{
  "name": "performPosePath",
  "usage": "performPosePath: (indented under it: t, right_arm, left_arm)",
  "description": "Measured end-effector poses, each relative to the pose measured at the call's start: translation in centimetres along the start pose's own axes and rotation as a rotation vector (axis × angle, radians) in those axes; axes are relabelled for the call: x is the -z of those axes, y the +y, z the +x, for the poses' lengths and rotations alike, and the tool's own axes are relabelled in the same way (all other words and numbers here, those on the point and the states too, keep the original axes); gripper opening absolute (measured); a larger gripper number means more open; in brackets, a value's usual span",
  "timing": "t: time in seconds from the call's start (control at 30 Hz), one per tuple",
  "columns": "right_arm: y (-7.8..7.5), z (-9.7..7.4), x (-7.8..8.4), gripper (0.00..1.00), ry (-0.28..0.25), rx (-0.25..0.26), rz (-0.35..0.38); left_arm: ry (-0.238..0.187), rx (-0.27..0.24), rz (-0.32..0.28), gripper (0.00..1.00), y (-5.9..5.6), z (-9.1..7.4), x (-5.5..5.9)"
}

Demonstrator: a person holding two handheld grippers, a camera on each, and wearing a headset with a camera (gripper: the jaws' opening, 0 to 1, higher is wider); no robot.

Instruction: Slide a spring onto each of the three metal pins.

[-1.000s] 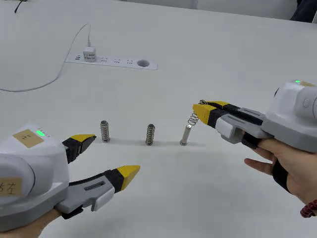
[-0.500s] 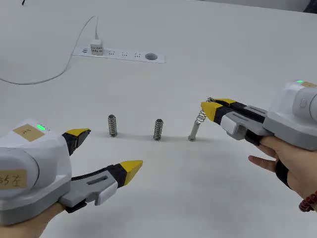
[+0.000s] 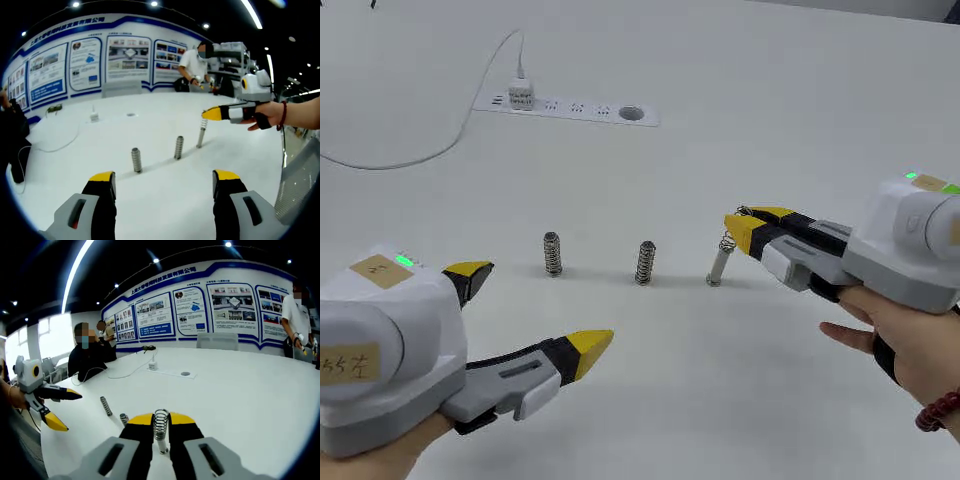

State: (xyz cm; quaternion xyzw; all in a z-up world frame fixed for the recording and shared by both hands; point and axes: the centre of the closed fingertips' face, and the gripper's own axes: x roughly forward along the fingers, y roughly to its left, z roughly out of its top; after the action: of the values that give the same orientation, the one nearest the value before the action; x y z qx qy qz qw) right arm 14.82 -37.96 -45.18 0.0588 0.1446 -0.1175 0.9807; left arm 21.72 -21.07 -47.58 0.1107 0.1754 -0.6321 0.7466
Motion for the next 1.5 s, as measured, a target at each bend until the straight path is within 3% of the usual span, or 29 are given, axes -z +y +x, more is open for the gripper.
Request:
performPosePath:
  t: [0.43, 0.67, 0.8, 1.5]
  right_arm:
    - [0.5, 0.6, 1.7, 0.12, 0.067, 0.0, -0.136]
    - [0.5, 1.1, 2.9, 0.12, 0.096, 0.009, -0.136]
    - [0.5, 1.2, 2.7, 0.12, 0.084, 0.015, -0.108]
    - [0.8, 1.5, 5.4, 0.12, 0.169, 0.028, -0.087]
  left_arm:
    - [0.003, -0.001, 0.001, 0.79, 0.2, 0.0, 0.1]
    - [0.003, 0.0, 0.008, 0.78, 0.3, 0.0, 0.1]
    - [0.003, 0.001, 0.01, 0.78, 0.3, 0.0, 0.1]
    - [0.002, 0.001, 0.018, 0.77, 0.3, -0.1, 0.0]
